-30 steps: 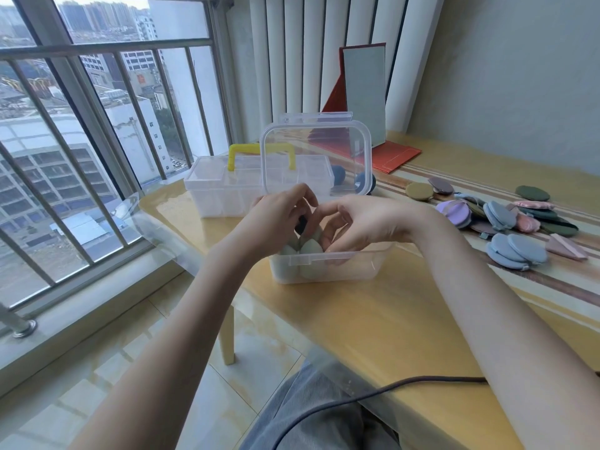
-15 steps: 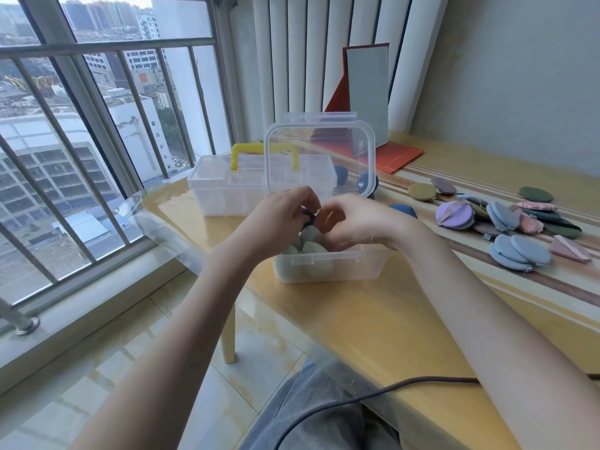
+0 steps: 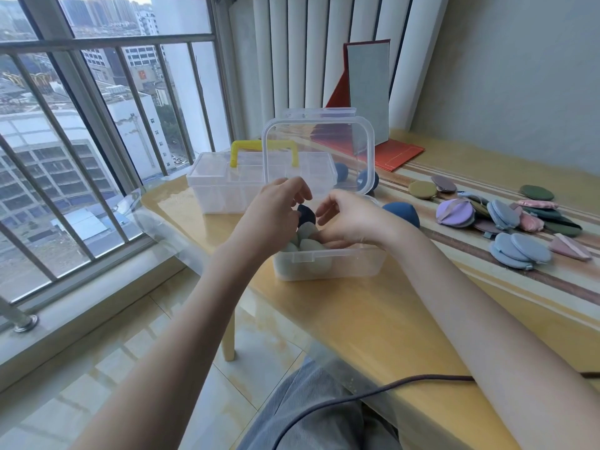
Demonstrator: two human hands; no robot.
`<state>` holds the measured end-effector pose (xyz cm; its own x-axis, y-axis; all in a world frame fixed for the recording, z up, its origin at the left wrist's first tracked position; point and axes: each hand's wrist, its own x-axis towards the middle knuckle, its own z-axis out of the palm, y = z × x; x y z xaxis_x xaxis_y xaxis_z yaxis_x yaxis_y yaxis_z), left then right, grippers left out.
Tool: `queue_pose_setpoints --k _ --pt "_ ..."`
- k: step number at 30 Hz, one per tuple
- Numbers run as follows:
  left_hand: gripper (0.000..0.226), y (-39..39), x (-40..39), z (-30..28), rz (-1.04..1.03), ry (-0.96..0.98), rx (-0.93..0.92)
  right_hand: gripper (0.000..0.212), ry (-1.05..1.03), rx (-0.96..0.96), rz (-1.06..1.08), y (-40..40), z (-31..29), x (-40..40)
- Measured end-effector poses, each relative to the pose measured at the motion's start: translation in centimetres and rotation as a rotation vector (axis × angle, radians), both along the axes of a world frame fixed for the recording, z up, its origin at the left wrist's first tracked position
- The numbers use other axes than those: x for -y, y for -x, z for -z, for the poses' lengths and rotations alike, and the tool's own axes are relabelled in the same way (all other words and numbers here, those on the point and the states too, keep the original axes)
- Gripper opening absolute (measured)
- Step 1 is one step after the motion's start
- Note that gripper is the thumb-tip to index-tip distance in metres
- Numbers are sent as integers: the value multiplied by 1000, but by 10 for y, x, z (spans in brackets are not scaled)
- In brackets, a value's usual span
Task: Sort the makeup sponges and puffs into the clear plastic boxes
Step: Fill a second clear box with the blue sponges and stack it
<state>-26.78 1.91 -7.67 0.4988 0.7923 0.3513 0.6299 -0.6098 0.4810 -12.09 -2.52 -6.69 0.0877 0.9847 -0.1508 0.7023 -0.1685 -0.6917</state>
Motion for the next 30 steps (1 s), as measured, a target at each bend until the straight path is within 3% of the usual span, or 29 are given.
queue_pose_setpoints --k 3,7,11,17,30 --pt "29 1 2 -1 -9 -29 30 47 -64 8 1 0 0 0" --pt "30 0 0 -1 -12 -15 5 40 34 -125 -40 -3 -7 7" --pt "31 -2 0 -1 0 -21 5 44 61 -140 -78 -3 -10 8" --pt "41 2 -1 5 -12 -94 150 48 135 -235 -58 -12 -15 7" --pt "41 4 -2 10 -25 -63 301 34 138 -204 -11 -12 -14 7"
